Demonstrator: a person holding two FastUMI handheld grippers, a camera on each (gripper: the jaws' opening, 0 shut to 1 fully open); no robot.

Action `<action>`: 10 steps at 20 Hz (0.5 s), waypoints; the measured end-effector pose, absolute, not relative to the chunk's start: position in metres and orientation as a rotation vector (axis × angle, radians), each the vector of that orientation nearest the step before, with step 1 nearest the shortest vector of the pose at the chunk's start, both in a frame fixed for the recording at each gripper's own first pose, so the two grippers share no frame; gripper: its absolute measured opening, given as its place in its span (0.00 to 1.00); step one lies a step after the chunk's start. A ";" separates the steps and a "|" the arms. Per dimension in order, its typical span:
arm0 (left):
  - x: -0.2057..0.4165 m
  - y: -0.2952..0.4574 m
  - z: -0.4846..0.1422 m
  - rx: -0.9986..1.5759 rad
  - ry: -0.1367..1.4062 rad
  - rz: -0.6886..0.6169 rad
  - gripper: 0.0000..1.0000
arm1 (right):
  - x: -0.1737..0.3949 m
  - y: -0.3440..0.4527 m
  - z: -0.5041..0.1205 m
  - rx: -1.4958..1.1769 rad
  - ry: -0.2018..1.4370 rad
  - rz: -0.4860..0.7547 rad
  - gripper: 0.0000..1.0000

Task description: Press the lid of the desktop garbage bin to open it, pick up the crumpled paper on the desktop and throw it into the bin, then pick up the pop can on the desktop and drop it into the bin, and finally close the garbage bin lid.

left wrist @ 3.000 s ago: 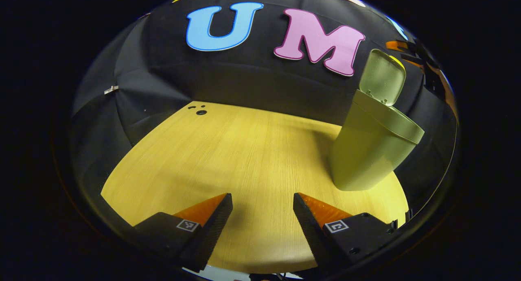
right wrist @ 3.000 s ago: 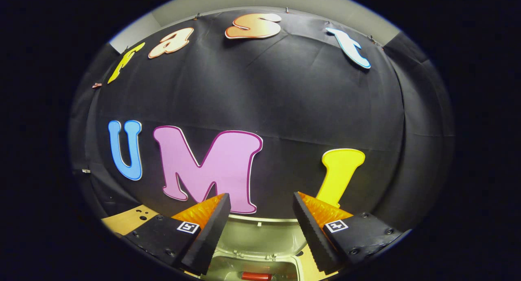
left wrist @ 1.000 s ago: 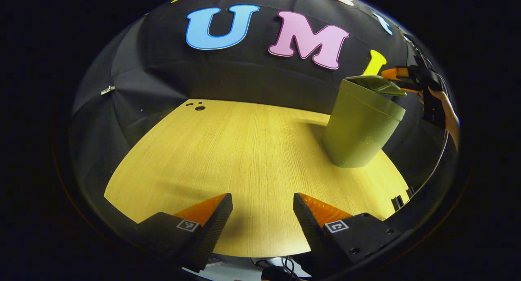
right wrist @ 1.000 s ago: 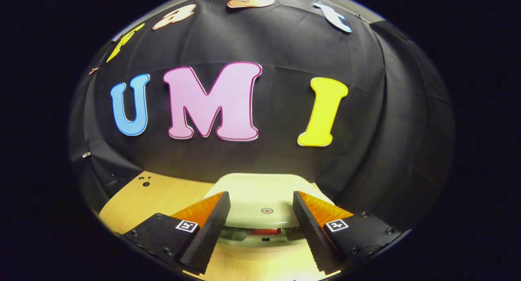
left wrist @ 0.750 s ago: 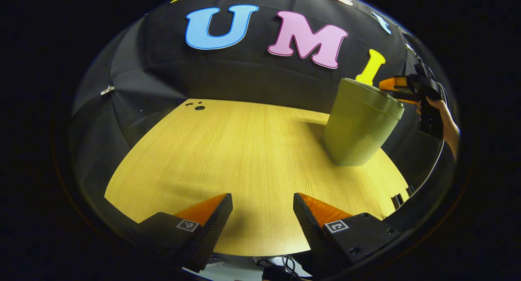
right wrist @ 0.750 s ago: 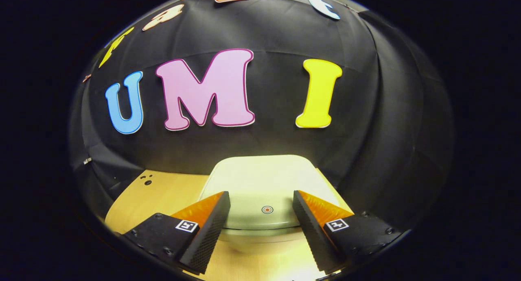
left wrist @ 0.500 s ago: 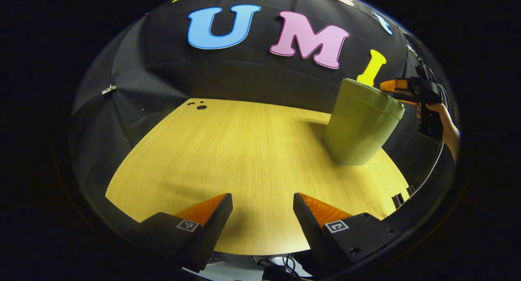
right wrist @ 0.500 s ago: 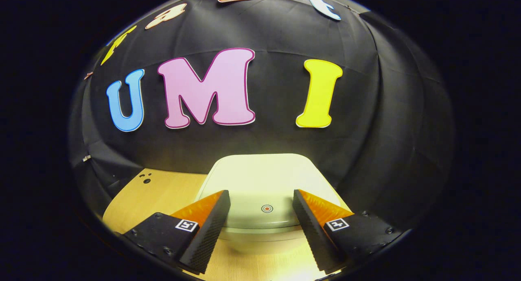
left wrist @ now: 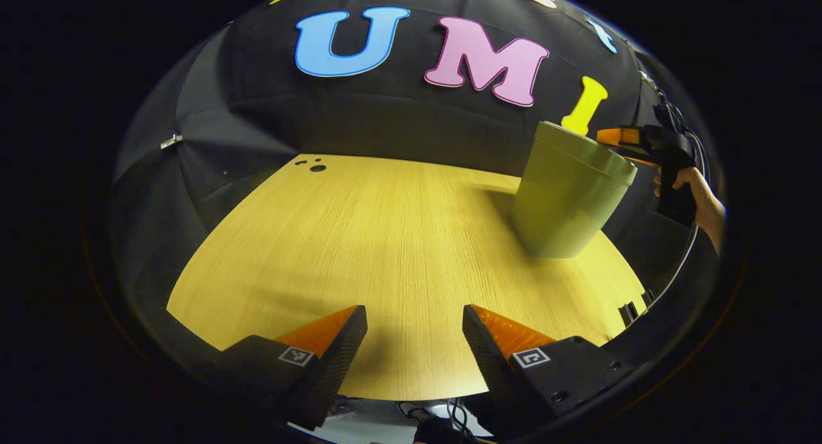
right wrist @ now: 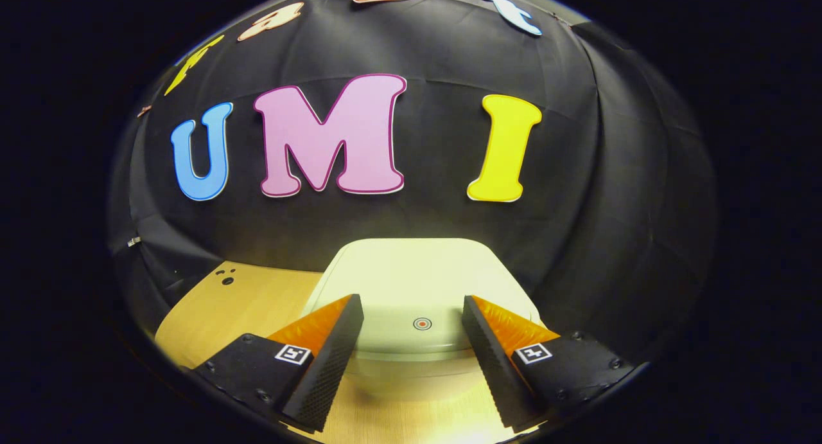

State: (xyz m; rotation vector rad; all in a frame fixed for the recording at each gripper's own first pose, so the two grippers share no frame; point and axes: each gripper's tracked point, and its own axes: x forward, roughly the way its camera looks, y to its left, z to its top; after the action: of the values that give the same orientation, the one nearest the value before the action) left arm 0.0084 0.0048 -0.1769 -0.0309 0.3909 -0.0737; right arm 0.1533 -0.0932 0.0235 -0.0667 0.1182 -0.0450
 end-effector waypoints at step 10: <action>0.005 0.003 -0.111 0.005 0.236 -0.085 0.96 | 0.124 -0.075 0.033 -0.099 0.064 -0.018 0.98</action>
State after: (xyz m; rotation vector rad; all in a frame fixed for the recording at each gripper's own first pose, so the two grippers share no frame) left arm 0.0046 0.0026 -0.1109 0.0055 0.2358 -0.0852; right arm 0.1239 -0.0751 0.0332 -0.0991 0.0640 -0.0179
